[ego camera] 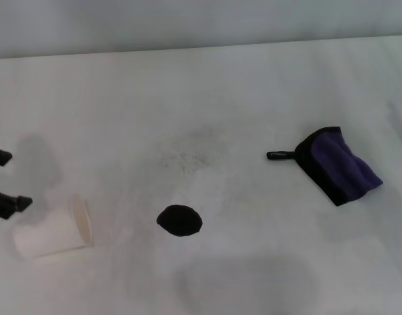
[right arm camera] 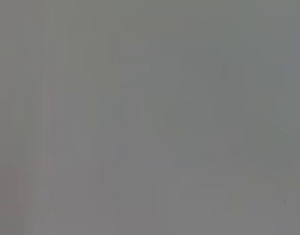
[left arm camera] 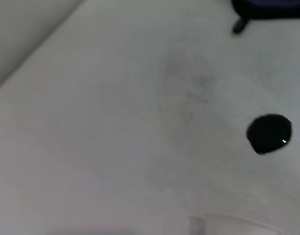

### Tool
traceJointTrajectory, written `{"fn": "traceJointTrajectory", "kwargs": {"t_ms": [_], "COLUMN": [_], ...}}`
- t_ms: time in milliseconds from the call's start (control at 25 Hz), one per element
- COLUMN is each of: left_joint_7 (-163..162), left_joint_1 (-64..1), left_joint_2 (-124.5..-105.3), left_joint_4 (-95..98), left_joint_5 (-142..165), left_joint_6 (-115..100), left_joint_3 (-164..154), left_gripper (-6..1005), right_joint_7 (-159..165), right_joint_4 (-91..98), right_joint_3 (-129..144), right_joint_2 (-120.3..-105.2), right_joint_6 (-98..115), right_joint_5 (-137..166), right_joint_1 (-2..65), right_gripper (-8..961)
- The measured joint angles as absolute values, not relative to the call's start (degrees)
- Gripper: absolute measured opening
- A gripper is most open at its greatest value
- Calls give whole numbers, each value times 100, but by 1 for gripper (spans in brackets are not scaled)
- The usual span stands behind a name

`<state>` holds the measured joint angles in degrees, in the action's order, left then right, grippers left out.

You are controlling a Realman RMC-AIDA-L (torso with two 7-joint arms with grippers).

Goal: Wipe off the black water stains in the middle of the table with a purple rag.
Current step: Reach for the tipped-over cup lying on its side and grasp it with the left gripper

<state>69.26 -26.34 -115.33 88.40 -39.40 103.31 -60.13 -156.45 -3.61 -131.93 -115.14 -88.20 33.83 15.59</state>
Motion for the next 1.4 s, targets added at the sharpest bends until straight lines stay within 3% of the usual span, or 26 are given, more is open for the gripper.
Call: {"fn": "traceJointTrajectory", "kwargs": {"t_ms": [360,1400], "left_joint_7": [7125,7629], "left_joint_1": [-2520,-2246], "left_joint_2": [-11877,-11892], "left_joint_4": [8743,7643], "left_joint_5": [-3212,-3176], "left_joint_6": [10234,8481], "left_joint_3": [-6806,-7793], "left_gripper": [877,864], "right_joint_7": [-15707,-15715], "right_joint_4": [-353,-311], "right_joint_3": [-13224,-13228], "right_joint_2": [-11514,-11514], "right_joint_6": [-8822,-8959], "right_joint_5": [3345,3357], "right_joint_1": [1510,1438], "right_gripper": [875,875]}}
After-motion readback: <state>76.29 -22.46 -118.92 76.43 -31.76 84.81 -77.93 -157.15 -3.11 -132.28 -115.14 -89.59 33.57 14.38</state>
